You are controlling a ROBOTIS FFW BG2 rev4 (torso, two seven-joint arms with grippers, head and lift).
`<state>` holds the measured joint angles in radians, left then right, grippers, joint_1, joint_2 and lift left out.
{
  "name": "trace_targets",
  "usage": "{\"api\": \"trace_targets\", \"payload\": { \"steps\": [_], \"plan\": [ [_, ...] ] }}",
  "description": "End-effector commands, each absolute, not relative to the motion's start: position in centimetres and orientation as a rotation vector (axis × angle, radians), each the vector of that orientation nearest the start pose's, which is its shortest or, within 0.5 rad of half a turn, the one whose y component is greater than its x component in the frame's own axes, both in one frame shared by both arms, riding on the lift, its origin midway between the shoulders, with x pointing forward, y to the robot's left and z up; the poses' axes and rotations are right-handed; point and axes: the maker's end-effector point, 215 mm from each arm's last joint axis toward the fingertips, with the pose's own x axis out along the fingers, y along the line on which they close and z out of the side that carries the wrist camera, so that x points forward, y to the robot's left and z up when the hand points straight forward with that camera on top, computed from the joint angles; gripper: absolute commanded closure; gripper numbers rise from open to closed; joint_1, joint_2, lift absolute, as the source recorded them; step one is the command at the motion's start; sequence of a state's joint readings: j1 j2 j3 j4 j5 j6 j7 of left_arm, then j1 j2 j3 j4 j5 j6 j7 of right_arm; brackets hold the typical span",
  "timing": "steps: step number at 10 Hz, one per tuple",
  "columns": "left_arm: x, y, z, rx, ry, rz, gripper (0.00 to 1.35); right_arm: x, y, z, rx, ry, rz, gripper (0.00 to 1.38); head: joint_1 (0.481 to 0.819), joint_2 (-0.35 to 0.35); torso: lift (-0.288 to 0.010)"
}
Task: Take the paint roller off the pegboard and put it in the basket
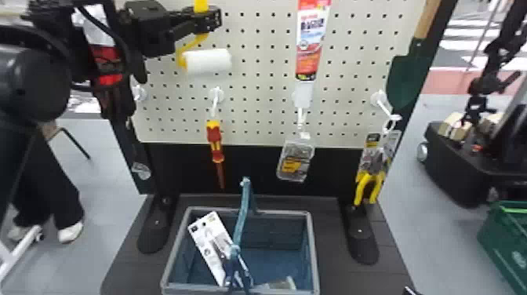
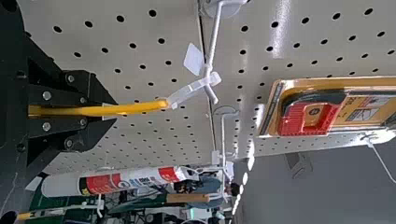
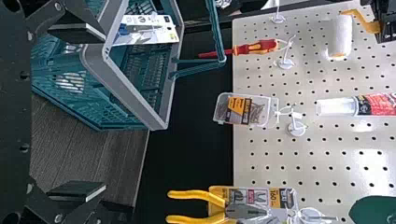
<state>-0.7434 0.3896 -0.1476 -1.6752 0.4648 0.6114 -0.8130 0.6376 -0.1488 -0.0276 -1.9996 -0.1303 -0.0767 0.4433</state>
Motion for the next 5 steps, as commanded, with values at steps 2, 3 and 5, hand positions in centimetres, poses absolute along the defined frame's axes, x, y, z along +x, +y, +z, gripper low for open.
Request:
{"api": "trace_targets", "payload": {
  "steps": [2,3,5],
  "plan": [
    [62.3,10.8,1.1,0.127,-0.164,-1.0,1.21,37.1,-16.7,-39.4,0.021,0.136,0.482,0.18,0.549,0.0,-0.1],
    [62.2,10.9,1.6,0.137,-0.174,-0.996,1.21,37.1,-16.7,-39.4,0.02,0.136,0.483,0.18,0.549,0.0,-0.1],
    [61.7,10.9,2.5,0.151,-0.193,-0.996,1.21,37.0,-16.7,-39.5,0.021,0.14,0.483,0.18,0.549,0.0,-0.1]
  ]
}}
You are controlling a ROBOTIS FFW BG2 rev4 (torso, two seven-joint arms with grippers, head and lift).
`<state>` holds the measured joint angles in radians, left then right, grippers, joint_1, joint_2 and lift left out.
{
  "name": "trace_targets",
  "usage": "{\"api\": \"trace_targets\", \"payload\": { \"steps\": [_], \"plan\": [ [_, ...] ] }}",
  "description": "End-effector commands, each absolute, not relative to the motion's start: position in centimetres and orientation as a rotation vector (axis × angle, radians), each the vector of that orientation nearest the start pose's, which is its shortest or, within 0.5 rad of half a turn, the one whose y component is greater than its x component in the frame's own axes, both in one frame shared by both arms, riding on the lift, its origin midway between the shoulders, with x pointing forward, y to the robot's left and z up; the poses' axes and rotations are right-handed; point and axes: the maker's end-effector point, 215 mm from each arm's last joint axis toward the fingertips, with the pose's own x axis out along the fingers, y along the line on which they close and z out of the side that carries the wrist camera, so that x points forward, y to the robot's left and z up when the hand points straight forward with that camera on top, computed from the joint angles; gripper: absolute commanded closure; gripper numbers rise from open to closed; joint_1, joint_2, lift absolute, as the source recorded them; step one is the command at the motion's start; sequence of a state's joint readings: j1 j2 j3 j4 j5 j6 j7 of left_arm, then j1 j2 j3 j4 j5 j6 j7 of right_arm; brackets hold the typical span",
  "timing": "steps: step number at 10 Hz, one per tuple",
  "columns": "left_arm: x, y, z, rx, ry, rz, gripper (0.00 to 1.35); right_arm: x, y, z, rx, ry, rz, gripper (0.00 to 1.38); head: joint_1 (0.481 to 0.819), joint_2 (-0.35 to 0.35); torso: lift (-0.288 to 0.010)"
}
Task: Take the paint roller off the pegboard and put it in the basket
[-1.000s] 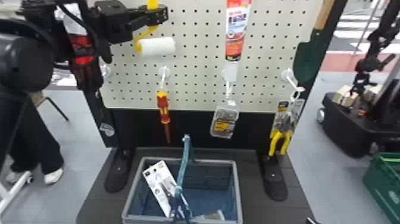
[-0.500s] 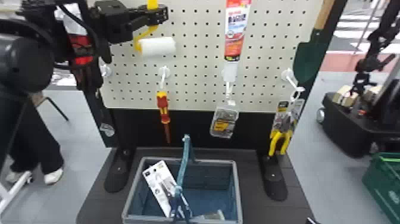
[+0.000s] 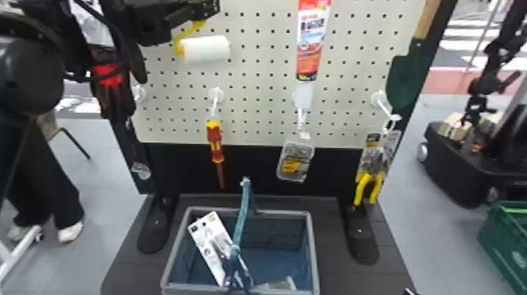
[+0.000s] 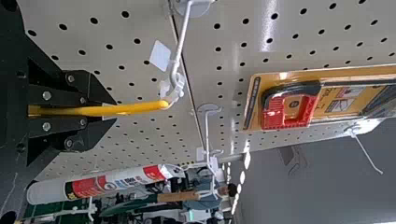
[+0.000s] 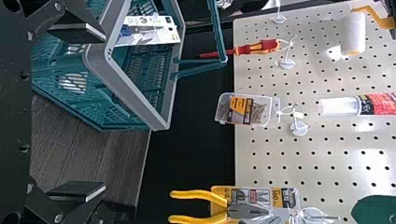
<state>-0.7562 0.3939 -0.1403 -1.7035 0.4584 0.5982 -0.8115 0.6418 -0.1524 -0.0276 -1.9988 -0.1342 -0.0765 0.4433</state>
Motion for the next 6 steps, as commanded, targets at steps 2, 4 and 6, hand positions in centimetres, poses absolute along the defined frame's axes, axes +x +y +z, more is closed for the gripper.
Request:
{"api": "trace_targets", "payload": {
  "steps": [2,4,6],
  "plan": [
    [60.9,10.9,2.9,0.163,-0.211,-0.993,1.21,36.9,-16.8,-39.8,0.025,0.145,0.483,0.18,0.549,0.0,-0.1],
    [60.1,11.2,3.3,0.17,-0.227,-0.988,1.21,36.8,-16.8,-39.8,0.024,0.147,0.484,0.18,0.549,0.0,-0.1],
    [59.6,11.7,1.9,0.136,-0.219,-0.981,1.21,36.8,-16.7,-39.8,0.026,0.148,0.485,0.18,0.549,0.0,-0.1]
  ]
}}
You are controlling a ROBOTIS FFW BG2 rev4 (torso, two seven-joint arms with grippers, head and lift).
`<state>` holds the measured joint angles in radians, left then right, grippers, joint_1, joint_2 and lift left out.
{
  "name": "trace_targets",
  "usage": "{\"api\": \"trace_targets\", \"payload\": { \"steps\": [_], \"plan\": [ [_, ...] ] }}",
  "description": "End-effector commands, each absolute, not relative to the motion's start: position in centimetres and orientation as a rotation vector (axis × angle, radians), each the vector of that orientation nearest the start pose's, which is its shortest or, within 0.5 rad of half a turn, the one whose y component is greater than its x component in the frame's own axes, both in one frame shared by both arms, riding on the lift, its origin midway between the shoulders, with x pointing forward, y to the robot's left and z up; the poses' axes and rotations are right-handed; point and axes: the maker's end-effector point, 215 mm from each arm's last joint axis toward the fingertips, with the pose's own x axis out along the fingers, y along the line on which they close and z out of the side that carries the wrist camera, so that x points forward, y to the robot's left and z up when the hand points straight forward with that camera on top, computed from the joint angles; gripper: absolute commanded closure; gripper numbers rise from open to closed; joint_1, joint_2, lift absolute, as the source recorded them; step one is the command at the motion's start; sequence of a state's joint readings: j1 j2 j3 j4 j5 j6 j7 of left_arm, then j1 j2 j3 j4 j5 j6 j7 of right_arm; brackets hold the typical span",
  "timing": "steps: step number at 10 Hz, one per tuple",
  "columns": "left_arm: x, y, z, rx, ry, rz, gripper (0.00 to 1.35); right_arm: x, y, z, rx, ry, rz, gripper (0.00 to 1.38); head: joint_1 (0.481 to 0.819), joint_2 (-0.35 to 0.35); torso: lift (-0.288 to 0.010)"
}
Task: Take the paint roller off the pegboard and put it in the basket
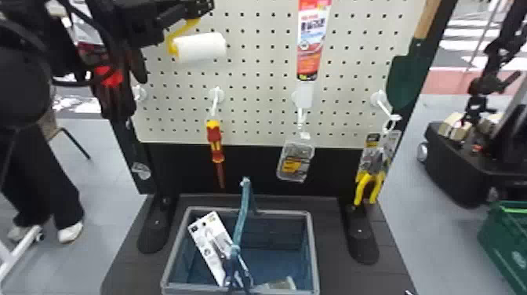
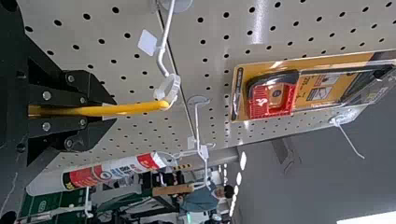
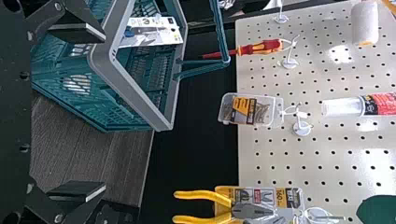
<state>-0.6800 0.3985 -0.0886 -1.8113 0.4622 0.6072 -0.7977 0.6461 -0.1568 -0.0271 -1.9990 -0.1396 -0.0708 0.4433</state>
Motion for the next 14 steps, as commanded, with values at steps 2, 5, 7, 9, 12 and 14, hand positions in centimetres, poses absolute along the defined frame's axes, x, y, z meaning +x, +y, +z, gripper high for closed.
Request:
{"api": "trace_targets", "payload": {
  "steps": [2,5,7,9,12,14],
  "plan": [
    [59.0,12.2,0.4,0.092,-0.21,-0.973,1.21,36.8,-16.7,-39.9,0.026,0.15,0.485,0.18,0.549,0.0,-0.1],
    [58.1,13.6,-1.2,0.053,-0.214,-0.942,1.21,36.8,-16.5,-39.7,0.028,0.148,0.489,0.18,0.549,0.0,-0.1],
    [57.9,15.3,-3.8,0.013,-0.189,-0.907,1.21,36.8,-16.5,-39.7,0.026,0.149,0.489,0.18,0.549,0.0,-0.1],
    [57.7,17.7,-7.2,-0.073,-0.176,-0.84,1.21,36.8,-16.4,-39.8,0.03,0.15,0.491,0.18,0.549,0.0,-0.1],
    [57.1,20.8,-11.1,-0.196,-0.188,-0.734,1.21,36.8,-16.1,-39.7,0.032,0.148,0.495,0.18,0.549,0.0,-0.1],
    [55.2,23.8,-15.3,-0.294,-0.167,-0.64,1.21,36.9,-16.1,-39.8,0.032,0.148,0.496,0.18,0.549,0.0,-0.1]
  ]
}}
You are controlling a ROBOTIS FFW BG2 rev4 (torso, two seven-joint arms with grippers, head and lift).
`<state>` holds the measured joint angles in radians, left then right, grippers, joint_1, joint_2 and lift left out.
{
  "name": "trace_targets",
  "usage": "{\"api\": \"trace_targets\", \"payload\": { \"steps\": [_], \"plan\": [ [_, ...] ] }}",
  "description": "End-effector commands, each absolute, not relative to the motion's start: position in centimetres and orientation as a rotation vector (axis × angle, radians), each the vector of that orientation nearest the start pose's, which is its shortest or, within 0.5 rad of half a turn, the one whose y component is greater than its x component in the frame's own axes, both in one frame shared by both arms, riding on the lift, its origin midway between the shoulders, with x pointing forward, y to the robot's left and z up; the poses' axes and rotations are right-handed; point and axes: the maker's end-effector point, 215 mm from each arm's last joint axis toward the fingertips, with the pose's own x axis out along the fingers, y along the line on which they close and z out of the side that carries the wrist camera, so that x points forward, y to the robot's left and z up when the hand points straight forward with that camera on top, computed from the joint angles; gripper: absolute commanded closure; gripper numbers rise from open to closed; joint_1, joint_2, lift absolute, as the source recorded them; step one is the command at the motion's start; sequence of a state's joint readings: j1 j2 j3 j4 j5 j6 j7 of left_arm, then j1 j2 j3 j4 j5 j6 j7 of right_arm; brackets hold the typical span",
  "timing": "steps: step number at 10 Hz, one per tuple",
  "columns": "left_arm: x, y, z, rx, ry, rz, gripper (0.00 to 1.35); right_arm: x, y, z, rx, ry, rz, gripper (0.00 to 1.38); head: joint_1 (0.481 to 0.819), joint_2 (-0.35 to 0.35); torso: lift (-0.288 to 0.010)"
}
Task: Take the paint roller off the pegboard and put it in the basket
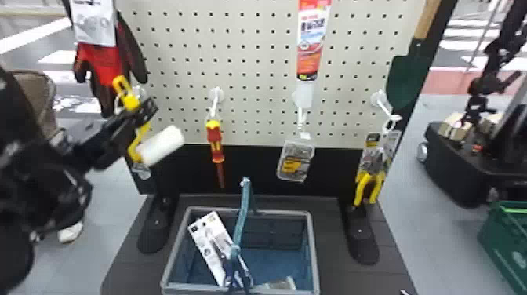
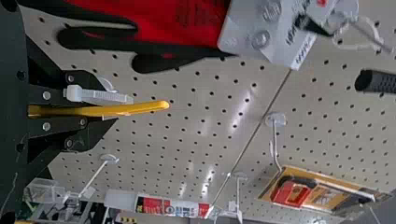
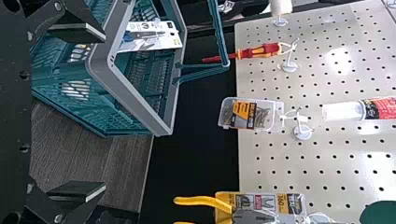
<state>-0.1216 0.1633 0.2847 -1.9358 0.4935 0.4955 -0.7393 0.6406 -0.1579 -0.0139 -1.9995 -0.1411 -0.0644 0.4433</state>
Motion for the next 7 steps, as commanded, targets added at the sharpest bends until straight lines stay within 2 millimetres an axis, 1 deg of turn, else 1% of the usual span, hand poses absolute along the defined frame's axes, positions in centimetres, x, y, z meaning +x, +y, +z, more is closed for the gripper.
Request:
{"api": "trace_targets", "payload": {
  "steps": [1,2,3,4,5,7],
  "plan": [
    [54.1,25.5,-17.9,-0.341,-0.152,-0.579,1.21,36.9,-16.1,-39.8,0.032,0.148,0.496,0.18,0.549,0.0,-0.1],
    [53.0,26.3,-20.4,-0.403,-0.139,-0.529,1.21,36.8,-16.1,-39.9,0.034,0.15,0.495,0.18,0.549,0.0,-0.1],
    [52.2,26.7,-22.4,-0.457,-0.126,-0.48,1.21,36.8,-16.1,-39.9,0.034,0.15,0.495,0.18,0.549,0.0,-0.1],
    [51.5,26.7,-23.9,-0.51,-0.114,-0.446,1.21,36.9,-15.9,-39.9,0.036,0.149,0.499,0.18,0.549,0.0,-0.1],
    [51.4,26.3,-25.7,-0.556,-0.089,-0.441,1.21,36.9,-15.8,-40.0,0.037,0.152,0.499,0.18,0.549,0.0,-0.1],
    [51.8,23.0,-28.4,-0.658,-0.052,-0.483,1.21,37.0,-15.7,-40.1,0.039,0.152,0.503,0.18,0.549,0.0,-0.1]
  ]
}}
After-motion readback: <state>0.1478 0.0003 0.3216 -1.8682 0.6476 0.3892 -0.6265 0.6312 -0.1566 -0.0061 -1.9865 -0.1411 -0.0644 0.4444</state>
